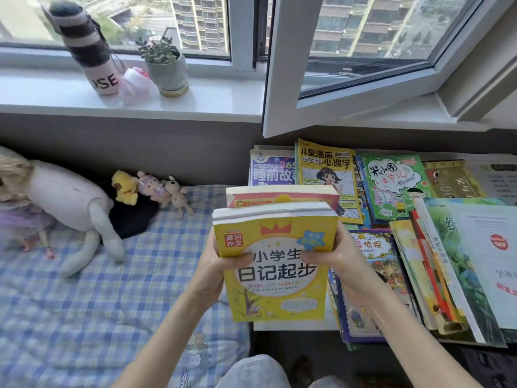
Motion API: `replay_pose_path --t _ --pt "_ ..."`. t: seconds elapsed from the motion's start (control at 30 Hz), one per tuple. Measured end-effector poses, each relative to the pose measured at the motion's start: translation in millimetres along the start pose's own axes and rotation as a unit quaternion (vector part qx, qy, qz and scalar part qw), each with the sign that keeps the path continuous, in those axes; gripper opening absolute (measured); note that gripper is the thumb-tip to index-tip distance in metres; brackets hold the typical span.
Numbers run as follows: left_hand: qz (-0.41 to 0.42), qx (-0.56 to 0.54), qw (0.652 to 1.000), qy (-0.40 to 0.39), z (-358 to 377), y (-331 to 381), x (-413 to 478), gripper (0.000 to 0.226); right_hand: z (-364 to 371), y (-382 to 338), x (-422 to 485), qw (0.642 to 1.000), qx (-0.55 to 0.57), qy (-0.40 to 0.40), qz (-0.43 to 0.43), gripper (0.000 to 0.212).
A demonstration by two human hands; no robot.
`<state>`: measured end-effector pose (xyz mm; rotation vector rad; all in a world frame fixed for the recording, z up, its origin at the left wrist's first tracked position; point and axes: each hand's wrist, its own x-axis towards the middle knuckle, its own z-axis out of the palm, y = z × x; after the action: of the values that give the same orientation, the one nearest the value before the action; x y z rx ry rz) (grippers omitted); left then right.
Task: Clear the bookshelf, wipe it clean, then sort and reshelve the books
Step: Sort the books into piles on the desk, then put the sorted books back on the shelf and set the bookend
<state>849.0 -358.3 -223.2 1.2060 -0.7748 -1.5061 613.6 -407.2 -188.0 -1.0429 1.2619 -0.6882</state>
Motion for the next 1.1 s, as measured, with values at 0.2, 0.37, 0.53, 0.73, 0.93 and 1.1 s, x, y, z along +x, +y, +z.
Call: replay_pose_path --t 0.2,0.37,0.53,0.73,0.93,1.1 --pt "-0.019 0.113 0.992 -0.045 10 -10 1 0.077 -21 19 -18 0.994 -0.101 0.04 -0.017 0.065" --pt "0.009 0.129 0.989 -0.066 20 4 2 0.095 -26 15 -18 0.988 -0.151 -0.022 -0.022 0.069" --pt "0.04 0.211 0.972 -0.094 18 12 7 0.112 -39 9 -6 0.975 -0.208 -0.074 -0.018 0.078" --pt "-0.022 0.322 0.943 -0.087 -6 -31 21 0.098 -38 31 15 0.968 -0.236 -0.089 0.009 0.069" --pt "-0.036 0.406 0.91 -0.073 -18 -46 35 0.086 -34 33 17 0.971 -0.227 -0.072 0.014 0.066" --pt "-0.008 0.418 0.907 -0.058 -20 -29 42 0.089 -27 23 12 0.976 -0.211 -0.05 -0.002 0.07"
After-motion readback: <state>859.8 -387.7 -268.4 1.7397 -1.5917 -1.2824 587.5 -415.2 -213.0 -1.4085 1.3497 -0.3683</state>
